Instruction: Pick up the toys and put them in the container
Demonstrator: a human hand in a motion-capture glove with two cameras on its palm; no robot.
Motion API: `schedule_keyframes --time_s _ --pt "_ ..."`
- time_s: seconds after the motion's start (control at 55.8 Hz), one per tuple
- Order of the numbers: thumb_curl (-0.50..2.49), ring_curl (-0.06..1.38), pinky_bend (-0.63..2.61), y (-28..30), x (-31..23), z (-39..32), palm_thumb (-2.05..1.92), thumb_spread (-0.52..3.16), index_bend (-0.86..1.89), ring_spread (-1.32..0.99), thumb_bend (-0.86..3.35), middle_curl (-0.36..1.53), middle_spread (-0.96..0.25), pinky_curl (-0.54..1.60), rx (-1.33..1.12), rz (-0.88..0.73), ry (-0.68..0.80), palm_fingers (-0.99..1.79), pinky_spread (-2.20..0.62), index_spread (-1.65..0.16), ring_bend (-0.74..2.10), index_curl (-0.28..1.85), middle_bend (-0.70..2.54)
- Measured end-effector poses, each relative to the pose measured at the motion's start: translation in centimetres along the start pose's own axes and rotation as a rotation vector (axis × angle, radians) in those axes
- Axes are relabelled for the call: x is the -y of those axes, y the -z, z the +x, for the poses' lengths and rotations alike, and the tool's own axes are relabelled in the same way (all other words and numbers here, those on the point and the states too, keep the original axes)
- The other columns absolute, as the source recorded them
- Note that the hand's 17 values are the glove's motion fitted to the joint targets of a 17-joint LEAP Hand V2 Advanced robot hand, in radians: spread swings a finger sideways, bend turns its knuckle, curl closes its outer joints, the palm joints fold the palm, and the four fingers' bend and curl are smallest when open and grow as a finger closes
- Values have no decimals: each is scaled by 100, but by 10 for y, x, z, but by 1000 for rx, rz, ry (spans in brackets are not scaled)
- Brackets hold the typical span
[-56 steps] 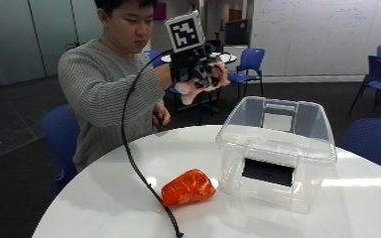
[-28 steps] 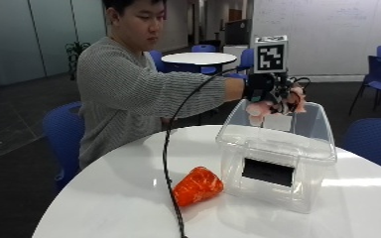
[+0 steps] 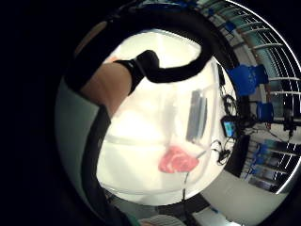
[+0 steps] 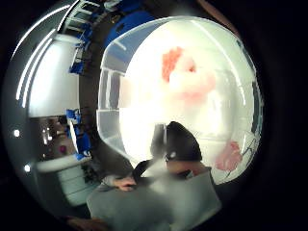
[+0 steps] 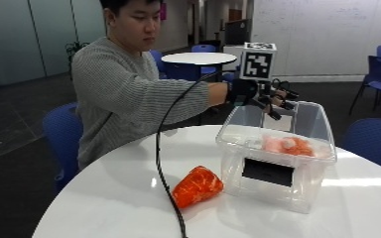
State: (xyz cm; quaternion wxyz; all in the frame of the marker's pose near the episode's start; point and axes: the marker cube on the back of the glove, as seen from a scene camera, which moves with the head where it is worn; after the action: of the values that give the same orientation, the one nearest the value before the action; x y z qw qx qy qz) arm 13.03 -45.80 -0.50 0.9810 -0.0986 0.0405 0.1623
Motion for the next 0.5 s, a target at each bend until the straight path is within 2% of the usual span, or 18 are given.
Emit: schedule_keyframes --time_s 0.072,0.179,0.251,0.323,0.394,0.502 --pt "67 35 134 10 -28 10 19 123 14 -3 -2 31 -13 42 39 14 39 -16 0 -38 47 44 13" --pt "59 34 125 27 -98 60 12 130 15 -3 -3 30 -13 39 -66 64 105 -16 2 -38 44 42 15" --pt "55 34 120 32 -148 84 10 132 16 -3 -2 30 -13 36 -9 88 140 -13 3 -38 41 41 16" --pt "52 33 114 31 -179 127 7 134 17 -3 -2 30 -14 34 -90 145 5 -10 4 -38 38 40 17" --pt "49 32 111 29 -193 167 6 136 18 -3 -2 30 -14 33 -62 158 -158 -8 5 -39 36 40 17" --pt "46 32 107 9 -202 195 5 136 18 -4 -1 30 -14 32 -25 95 -229 -5 5 -40 36 40 17"
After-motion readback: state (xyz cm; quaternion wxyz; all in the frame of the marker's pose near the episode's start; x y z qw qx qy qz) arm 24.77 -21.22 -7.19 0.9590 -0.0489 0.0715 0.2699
